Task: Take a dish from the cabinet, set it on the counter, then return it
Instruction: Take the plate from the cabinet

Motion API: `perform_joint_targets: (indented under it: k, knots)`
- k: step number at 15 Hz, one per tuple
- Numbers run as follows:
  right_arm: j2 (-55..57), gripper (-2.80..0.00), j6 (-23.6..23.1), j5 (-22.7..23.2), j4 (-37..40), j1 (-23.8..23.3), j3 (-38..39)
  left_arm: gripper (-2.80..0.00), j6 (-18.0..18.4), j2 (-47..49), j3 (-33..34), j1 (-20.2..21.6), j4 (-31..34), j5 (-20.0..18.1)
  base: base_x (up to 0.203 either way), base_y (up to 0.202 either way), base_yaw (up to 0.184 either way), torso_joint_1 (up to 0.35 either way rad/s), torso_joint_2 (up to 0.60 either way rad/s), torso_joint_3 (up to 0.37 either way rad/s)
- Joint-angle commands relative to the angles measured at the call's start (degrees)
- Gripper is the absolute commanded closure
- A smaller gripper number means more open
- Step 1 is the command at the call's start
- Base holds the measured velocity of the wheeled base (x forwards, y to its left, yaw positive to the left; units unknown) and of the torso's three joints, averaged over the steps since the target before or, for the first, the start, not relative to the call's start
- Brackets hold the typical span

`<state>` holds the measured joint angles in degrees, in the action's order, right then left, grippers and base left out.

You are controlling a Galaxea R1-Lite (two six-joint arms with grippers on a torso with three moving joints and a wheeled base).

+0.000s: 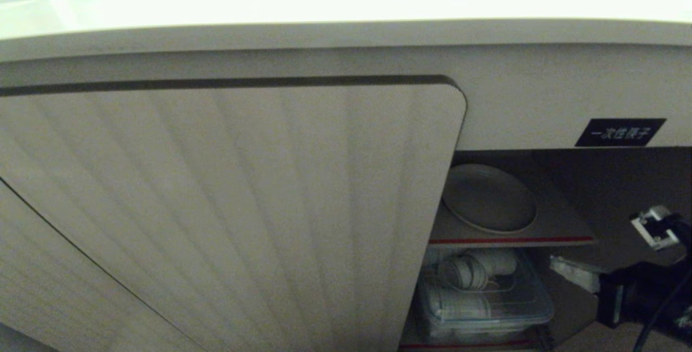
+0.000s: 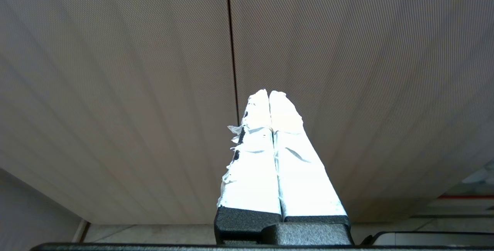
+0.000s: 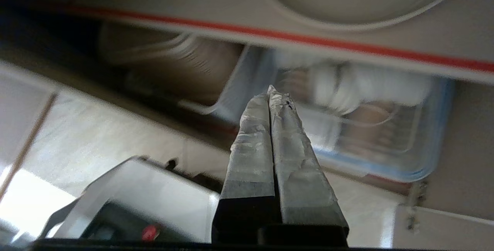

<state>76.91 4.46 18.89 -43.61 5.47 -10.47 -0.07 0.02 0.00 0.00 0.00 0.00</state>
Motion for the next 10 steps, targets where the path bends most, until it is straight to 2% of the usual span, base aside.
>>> perform_joint_targets:
  k: [1,10]
  knots:
    - [4.6,0.00,0.0,-1.0,-3.0,0.1,0.0,0.00,0.0,0.0,0.0,0.0,0.0,0.0,0.000,0.000,0.000,0.000,0.00,0.000]
    - [19.7,0.00,0.0,-7.1,-22.6,0.6,-0.6,0.00,0.0,0.0,0.0,0.0,0.0,0.0,0.000,0.000,0.000,0.000,0.00,0.000]
